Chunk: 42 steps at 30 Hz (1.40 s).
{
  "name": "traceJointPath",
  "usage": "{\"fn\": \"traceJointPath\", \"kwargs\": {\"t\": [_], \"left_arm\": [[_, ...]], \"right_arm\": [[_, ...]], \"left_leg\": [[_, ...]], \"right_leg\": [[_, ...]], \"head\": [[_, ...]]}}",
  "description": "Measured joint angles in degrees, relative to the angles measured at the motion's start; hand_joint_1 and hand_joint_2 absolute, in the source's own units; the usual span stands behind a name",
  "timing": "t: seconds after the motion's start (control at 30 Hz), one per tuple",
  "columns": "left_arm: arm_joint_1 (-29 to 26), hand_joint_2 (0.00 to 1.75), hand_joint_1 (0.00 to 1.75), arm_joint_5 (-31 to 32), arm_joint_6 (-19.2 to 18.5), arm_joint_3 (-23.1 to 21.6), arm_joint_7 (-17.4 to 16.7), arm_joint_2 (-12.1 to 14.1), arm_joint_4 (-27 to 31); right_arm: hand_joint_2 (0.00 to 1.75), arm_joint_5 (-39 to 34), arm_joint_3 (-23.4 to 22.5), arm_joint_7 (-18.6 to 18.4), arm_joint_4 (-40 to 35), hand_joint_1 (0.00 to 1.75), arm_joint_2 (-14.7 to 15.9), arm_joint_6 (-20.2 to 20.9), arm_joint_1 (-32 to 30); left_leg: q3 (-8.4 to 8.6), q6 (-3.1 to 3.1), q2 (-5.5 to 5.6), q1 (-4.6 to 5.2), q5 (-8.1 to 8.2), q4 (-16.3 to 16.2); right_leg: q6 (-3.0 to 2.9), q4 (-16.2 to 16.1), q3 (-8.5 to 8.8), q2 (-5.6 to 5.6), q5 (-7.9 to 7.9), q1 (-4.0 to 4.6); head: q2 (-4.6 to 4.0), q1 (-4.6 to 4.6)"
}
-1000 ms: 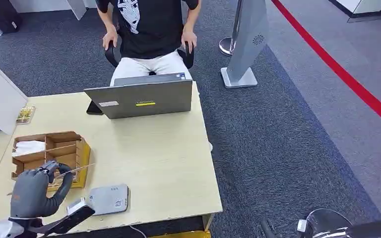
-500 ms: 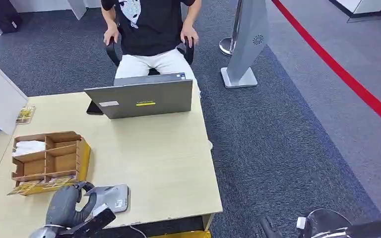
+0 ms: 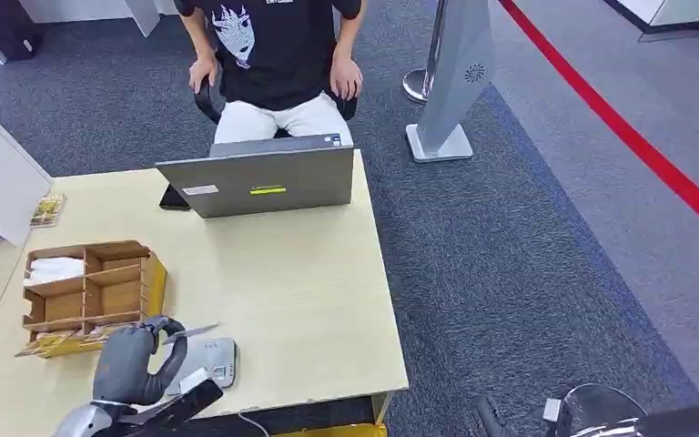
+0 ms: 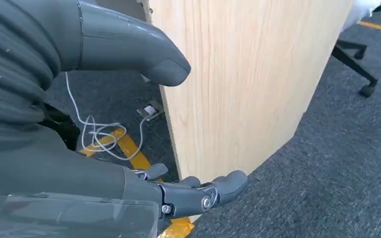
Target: Pass the card to the sensor for recognition and then transmit it.
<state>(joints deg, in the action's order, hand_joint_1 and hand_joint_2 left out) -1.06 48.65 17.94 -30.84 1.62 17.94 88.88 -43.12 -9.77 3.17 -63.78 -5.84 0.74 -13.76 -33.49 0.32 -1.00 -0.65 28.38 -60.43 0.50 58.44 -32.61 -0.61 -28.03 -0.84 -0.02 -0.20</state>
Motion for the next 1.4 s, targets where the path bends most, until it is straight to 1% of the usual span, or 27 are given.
{"fn": "traceJointPath", "kwargs": {"t": [0.13,0.2,0.27,0.33,0.4,0.43,0.53,0.6,0.77,0.93,1.4], "left_arm": [[2.6,1.75,1.75,0.8,0.5,0.6,0.5,0.8,3.1],[4.8,1.75,1.75,1.3,0.5,1.0,0.3,1.8,4.6],[8.2,1.75,1.75,2.1,-0.5,1.8,-0.5,3.2,5.3],[12.5,1.75,1.75,2.4,-2.6,2.7,-1.6,4.6,5.5],[15.3,1.75,1.75,2.2,-3.4,3.5,-1.6,5.7,5.5],[16.5,1.75,1.75,2.2,-3.6,3.8,-1.6,6.1,5.5],[19.6,1.75,1.75,1.1,-4.8,4.3,-3.2,6.9,5.1],[21.2,1.75,1.75,0.4,-5.3,4.7,-3.7,7.2,4.6],[22.6,1.75,1.75,-1.4,-6.0,4.9,-4.3,7.5,4.1],[22.6,1.75,1.75,-2.5,-5.9,4.9,-3.9,7.7,2.9],[22.6,1.75,1.75,-1.1,-6.1,4.9,-4.0,7.1,2.1]], "right_arm": [[1.75,-0.6,0.2,0.1,-0.2,0.0,0.0,0.0,-0.4],[1.75,-0.4,0.4,0.4,-0.1,0.0,0.2,0.3,-0.5],[1.75,-0.2,0.7,0.8,0.1,0.0,0.4,0.8,-0.4],[1.75,-0.1,1.3,1.1,0.4,0.0,0.7,1.2,-0.3],[1.75,-0.1,1.8,1.1,0.7,0.0,0.8,1.6,-0.3],[1.75,-0.2,2.0,1.2,0.9,0.0,0.9,1.7,-0.3],[1.75,-0.6,2.6,1.3,1.3,0.0,1.2,1.8,0.0],[1.75,-0.6,3.1,1.4,1.5,0.0,1.4,1.8,0.3],[1.75,-0.6,3.7,1.5,1.7,0.0,1.6,1.7,0.5],[1.75,-0.8,4.3,1.9,2.4,0.0,2.0,2.1,0.5],[1.75,-0.7,5.5,1.8,2.7,0.0,2.5,1.5,0.7]], "left_leg": [[0.02,0.0,-0.03,0.0,0.0,0.0],[-0.01,0.01,0.0,-0.01,-0.06,0.0],[-0.02,0.0,0.06,-0.02,-0.1,0.0],[-0.04,-0.02,0.09,-0.02,-0.16,0.0],[-0.01,-0.03,0.02,-0.02,-0.16,0.0],[-0.01,-0.03,0.02,-0.02,-0.17,0.0],[-0.03,-0.05,0.04,-0.02,-0.21,0.0],[-0.03,-0.05,0.03,-0.02,-0.2,0.0],[-0.03,-0.05,0.03,-0.01,-0.2,0.0],[-0.04,-0.05,0.03,-0.01,-0.2,0.0],[-0.04,-0.05,-0.03,-0.01,-0.2,0.0]], "right_leg": [[0.0,0.0,-0.02,0.03,0.01,0.0],[0.0,0.0,-0.04,-0.02,0.01,0.01],[-0.01,0.0,-0.02,-0.06,0.03,0.03],[-0.01,0.1,-0.01,-0.08,0.1,0.03],[-0.07,0.1,-0.02,-0.05,0.14,0.03],[-0.07,0.1,-0.04,-0.05,0.14,0.03],[-0.07,0.1,-0.03,-0.05,0.14,0.04],[-0.07,0.1,-0.03,-0.04,0.15,0.03],[-0.07,0.1,-0.04,-0.04,0.15,0.03],[-0.07,0.0,-0.05,-0.04,0.14,0.03],[-0.06,0.0,-0.07,0.05,0.16,0.03]], "head": [[-0.02,-0.02],[0.0,0.0],[0.0,0.0],[-0.02,0.02],[-0.02,-0.06],[-0.02,-0.09],[0.0,-0.07],[0.0,-0.07],[0.0,-0.07],[0.0,-0.07],[-0.02,-0.07]]}}
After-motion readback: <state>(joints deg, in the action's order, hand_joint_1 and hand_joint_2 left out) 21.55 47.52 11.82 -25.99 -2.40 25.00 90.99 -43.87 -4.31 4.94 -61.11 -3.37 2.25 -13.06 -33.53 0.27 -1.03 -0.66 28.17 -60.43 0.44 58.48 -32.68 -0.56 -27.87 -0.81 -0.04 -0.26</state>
